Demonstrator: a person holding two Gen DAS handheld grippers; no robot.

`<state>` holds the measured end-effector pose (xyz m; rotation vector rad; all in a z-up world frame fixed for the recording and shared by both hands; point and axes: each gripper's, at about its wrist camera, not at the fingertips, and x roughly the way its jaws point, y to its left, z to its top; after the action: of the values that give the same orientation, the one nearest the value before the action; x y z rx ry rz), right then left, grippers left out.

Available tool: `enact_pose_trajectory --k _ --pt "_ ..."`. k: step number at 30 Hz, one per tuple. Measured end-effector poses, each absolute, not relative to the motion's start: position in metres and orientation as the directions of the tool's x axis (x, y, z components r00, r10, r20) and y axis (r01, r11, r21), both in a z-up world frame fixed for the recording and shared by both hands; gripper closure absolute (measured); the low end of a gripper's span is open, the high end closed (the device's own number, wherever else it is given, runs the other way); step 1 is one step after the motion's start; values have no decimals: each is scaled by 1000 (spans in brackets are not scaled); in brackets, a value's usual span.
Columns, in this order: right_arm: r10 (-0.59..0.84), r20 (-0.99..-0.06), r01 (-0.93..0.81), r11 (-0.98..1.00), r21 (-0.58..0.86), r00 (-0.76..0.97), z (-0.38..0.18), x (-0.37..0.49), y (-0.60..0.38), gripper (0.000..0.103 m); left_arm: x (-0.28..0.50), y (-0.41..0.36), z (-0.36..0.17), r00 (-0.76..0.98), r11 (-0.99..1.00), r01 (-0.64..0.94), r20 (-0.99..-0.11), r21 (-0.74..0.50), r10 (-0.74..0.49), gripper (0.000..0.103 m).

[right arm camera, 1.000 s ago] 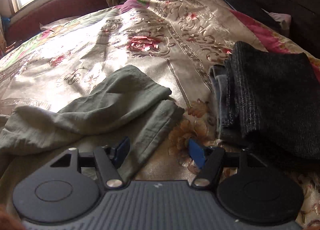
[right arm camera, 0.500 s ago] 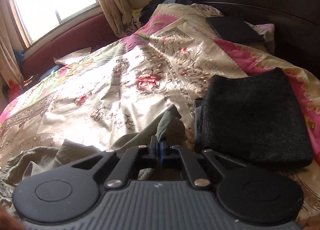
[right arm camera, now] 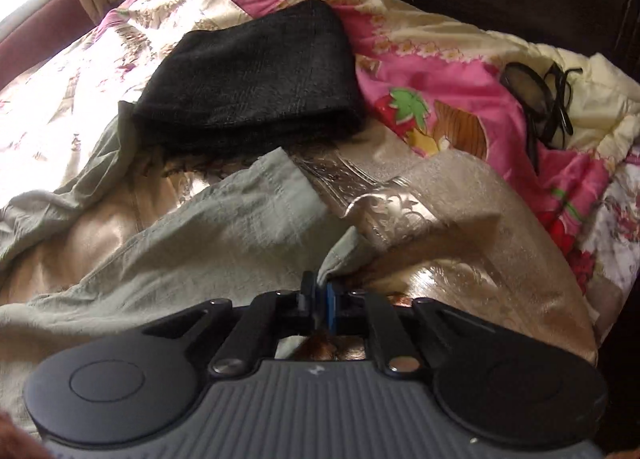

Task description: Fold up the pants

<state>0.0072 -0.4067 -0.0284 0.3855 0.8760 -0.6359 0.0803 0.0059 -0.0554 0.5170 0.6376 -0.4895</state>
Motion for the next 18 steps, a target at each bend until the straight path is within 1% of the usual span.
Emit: enact_pose_trajectory --k 1,3,5,6,7,8,9,11,13,14,15,16,18 --pt "-388 -787 643 766 14 479 -22 6 -400 91 80 13 -54 706 773 557 -663 304 -248 52" --pt "-466 -747 634 769 -78 474 -12 3 -387 84 81 34 -54 711 798 515 -676 312 -195 50" --pt "-559 -678 622 760 -188 478 -1 -2 -368 78 83 59 -58 709 828 461 -694 320 -126 50" --pt "-585 -648 609 760 -227 488 3 -3 -357 78 84 72 -62 699 842 442 -707 309 -107 45" --pt "-592 -617 580 774 -255 518 8 -4 -343 77 83 82 -63 694 854 428 -713 294 -102 44" --pt "-567 -601 537 804 -255 563 13 -3 -328 75 80 89 -63 689 862 420 -718 283 -100 43" --pt "-520 -604 485 841 -240 604 14 1 -313 74 78 94 -61 687 865 415 -721 283 -94 42" --pt "-374 -651 347 921 -176 661 11 20 -280 69 73 100 -58 692 863 404 -718 304 -71 42" --pt "-200 -696 187 978 -96 690 2 39 -247 69 68 106 -52 694 868 390 -717 308 -58 41" --pt "-141 -697 121 990 -78 703 -3 47 -231 71 66 109 -48 694 874 384 -718 299 -59 41" --pt "-103 -700 70 995 -76 706 -9 55 -216 70 64 114 -41 698 884 374 -713 281 -69 41" --pt "-64 -723 3 996 -85 688 -17 64 -202 68 62 117 -37 704 888 371 -706 270 -79 41" --pt "-38 -772 -61 993 -99 635 -34 77 -185 63 61 127 -28 722 900 356 -685 252 -94 39"
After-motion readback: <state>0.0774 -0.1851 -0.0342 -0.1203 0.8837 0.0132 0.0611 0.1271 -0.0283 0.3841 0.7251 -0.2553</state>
